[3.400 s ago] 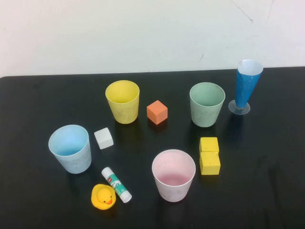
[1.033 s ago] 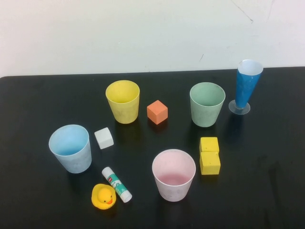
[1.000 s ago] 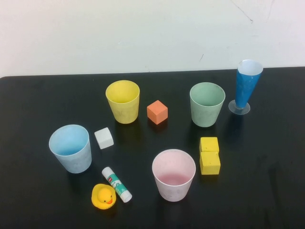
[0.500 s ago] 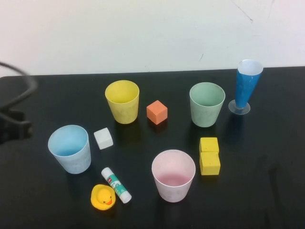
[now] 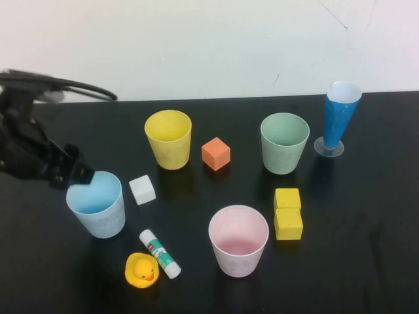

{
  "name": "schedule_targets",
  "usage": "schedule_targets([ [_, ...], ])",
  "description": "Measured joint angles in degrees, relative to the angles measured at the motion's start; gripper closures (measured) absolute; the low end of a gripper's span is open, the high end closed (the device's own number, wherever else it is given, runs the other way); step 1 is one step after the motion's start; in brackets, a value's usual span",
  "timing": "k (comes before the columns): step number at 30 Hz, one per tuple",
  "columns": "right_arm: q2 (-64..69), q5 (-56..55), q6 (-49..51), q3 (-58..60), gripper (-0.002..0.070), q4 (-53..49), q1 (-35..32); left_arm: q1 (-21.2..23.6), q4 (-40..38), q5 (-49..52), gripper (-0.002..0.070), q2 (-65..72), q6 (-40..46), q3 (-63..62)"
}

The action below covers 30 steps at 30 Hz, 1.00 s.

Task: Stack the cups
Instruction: Pick up the blue cup, then place the blue cup on the yellow cup

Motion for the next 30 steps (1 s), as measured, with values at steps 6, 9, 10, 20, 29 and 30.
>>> schedule_targets([
  [6, 0.13, -0.68, -0.62, 0.0, 0.0679, 0.14, 0.0, 0.0, 0.11, 0.35, 0.0253, 7.41, 3.26, -0.28],
  [9, 0.26, -1.03, -0.72, 0.0, 0.0679, 0.27, 0.0, 0.0, 0.01, 0.35, 0.0428, 9.81, 3.73, -0.52],
  [10, 0.26, -1.16, -0.72, 0.0, 0.0679, 0.27, 0.0, 0.0, -0.18, 0.35, 0.0495, 10.13, 3.87, -0.62],
  [20, 0.3, -1.41, -0.84, 0.0, 0.0679, 0.4, 0.0, -0.45, -5.12, 10.62, 0.066, 10.56, 3.05, -14.83],
  [29, 1.62, -1.41, 0.26, 0.0, 0.0679, 0.79, 0.0, -7.22, -3.85, 13.36, 0.0661, 17.78, -1.74, -39.82],
  [30, 1.73, -1.41, 0.37, 0.0, 0.0679, 0.97, 0.0, -7.86, -2.76, 13.88, 0.0661, 19.19, -2.64, -41.8],
])
